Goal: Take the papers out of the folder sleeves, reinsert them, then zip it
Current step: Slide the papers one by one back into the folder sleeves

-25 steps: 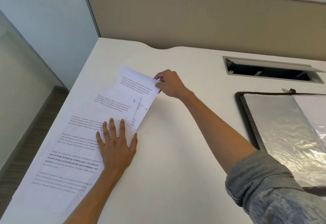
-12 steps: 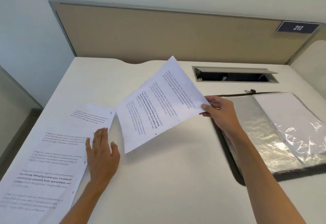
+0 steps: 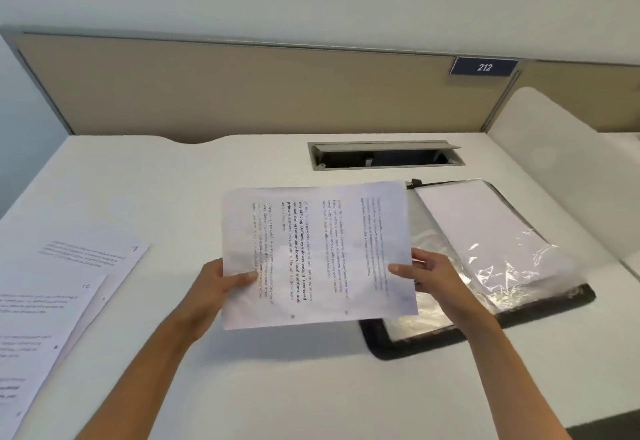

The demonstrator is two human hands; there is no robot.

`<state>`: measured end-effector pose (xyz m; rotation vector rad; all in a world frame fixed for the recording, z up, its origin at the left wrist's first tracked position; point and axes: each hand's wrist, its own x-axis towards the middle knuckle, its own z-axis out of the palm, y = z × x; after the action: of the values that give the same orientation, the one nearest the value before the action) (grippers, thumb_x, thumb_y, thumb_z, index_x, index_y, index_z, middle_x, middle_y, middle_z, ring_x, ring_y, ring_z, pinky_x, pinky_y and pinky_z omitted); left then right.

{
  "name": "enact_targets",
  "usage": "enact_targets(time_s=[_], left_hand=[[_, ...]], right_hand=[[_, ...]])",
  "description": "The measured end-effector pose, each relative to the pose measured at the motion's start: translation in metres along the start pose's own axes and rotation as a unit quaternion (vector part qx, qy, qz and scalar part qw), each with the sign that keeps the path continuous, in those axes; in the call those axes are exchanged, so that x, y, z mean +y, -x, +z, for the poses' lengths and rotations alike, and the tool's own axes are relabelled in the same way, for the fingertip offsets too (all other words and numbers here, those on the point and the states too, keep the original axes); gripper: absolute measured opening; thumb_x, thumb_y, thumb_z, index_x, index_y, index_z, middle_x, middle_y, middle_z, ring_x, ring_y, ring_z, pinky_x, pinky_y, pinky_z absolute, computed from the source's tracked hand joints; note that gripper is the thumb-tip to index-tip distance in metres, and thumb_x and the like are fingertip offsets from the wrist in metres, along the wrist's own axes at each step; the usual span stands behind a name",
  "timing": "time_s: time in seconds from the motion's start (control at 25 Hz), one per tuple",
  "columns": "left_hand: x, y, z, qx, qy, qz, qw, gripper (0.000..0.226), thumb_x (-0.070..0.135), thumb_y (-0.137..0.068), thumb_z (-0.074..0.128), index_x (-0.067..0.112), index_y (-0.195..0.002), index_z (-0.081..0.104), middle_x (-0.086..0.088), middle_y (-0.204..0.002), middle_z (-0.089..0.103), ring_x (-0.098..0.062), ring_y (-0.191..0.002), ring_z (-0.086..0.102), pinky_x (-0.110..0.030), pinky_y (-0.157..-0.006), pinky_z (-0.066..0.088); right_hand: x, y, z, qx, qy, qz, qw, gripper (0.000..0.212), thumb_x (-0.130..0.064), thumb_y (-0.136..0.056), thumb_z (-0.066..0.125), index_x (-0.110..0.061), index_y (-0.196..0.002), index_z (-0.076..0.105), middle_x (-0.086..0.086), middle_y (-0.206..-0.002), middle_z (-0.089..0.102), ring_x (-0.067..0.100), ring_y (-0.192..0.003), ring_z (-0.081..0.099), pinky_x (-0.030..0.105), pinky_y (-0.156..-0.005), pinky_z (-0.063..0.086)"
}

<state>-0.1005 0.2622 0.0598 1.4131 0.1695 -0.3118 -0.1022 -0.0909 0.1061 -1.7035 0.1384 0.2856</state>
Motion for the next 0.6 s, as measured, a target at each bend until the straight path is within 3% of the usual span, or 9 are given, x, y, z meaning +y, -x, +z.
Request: enact_targets(time_s=[0.16,0.24,0.36,0.4,0.48,0.56,0.6], left_hand=[[0.005,-0.008,0.064,-0.067,-0.042,-0.017,0.997,0.03,0.003,-0.089,0.06,0.007,-0.119,0.065,-0.009,-0.116,0.07,-0.031,-0.105,0.068,-0.038,-0.088,0.056],[0.01,-0.011,0.097,-0.077,-0.015,-0.026,0.997,0.029,0.013,-0.093,0.056,0.009,-0.12,0.065,-0.009,-0.116,0.07,-0.032,-0.107,0.067,-0.039,-0.088,0.056],[0.003,-0.023,0.141,-0.037,0.118,-0.062,0.99,0.042,0.041,-0.099,0.044,0.012,-0.119,0.066,-0.011,-0.115,0.07,-0.032,-0.103,0.067,-0.043,-0.086,0.054],[-0.004,-0.027,0.157,-0.021,0.102,-0.05,0.993,0.043,0.044,-0.097,0.047,0.012,-0.117,0.067,-0.013,-0.113,0.07,-0.031,-0.101,0.068,-0.046,-0.088,0.053],[-0.031,-0.034,0.188,-0.001,-0.101,0.017,0.995,0.033,0.041,-0.091,0.06,0.017,-0.112,0.07,-0.005,-0.11,0.072,-0.021,-0.098,0.068,-0.046,-0.095,0.052],[-0.058,-0.038,0.218,-0.014,-0.321,0.117,0.94,0.033,0.047,-0.084,0.069,0.028,-0.11,0.07,0.012,-0.117,0.067,-0.007,-0.108,0.06,-0.037,-0.102,0.047],[-0.068,-0.042,0.227,-0.04,-0.409,0.183,0.893,0.041,0.058,-0.081,0.067,0.032,-0.112,0.068,0.016,-0.124,0.061,-0.004,-0.118,0.053,-0.033,-0.106,0.04]], right_hand=[[0.02,0.012,-0.046,-0.009,-0.025,0.028,0.999,0.037,-0.01,-0.082,0.075,-0.016,-0.118,0.066,0.0,-0.111,0.074,0.021,-0.101,0.071,0.034,-0.084,0.056],[0.032,0.019,-0.071,0.013,-0.053,0.039,0.998,0.04,-0.007,-0.082,0.074,-0.014,-0.12,0.064,0.003,-0.111,0.074,0.022,-0.101,0.071,0.035,-0.082,0.058],[0.05,0.034,-0.114,0.077,-0.118,0.044,0.989,0.036,-0.004,-0.083,0.071,-0.012,-0.118,0.065,0.003,-0.107,0.075,0.02,-0.096,0.072,0.028,-0.072,0.058],[0.058,0.038,-0.129,0.097,-0.134,0.04,0.985,0.037,-0.004,-0.085,0.07,-0.015,-0.119,0.064,0.001,-0.11,0.074,0.019,-0.099,0.071,0.029,-0.076,0.058],[0.072,0.049,-0.158,0.127,-0.161,0.038,0.978,0.042,-0.005,-0.087,0.068,-0.017,-0.126,0.061,-0.002,-0.119,0.071,0.017,-0.108,0.068,0.036,-0.091,0.053],[0.085,0.058,-0.185,0.163,-0.188,0.042,0.968,0.043,-0.005,-0.087,0.067,-0.017,-0.128,0.061,-0.002,-0.122,0.069,0.018,-0.111,0.066,0.039,-0.096,0.049],[0.089,0.062,-0.196,0.182,-0.198,0.045,0.962,0.043,-0.004,-0.087,0.067,-0.016,-0.127,0.061,-0.001,-0.121,0.07,0.018,-0.11,0.067,0.038,-0.093,0.05]])
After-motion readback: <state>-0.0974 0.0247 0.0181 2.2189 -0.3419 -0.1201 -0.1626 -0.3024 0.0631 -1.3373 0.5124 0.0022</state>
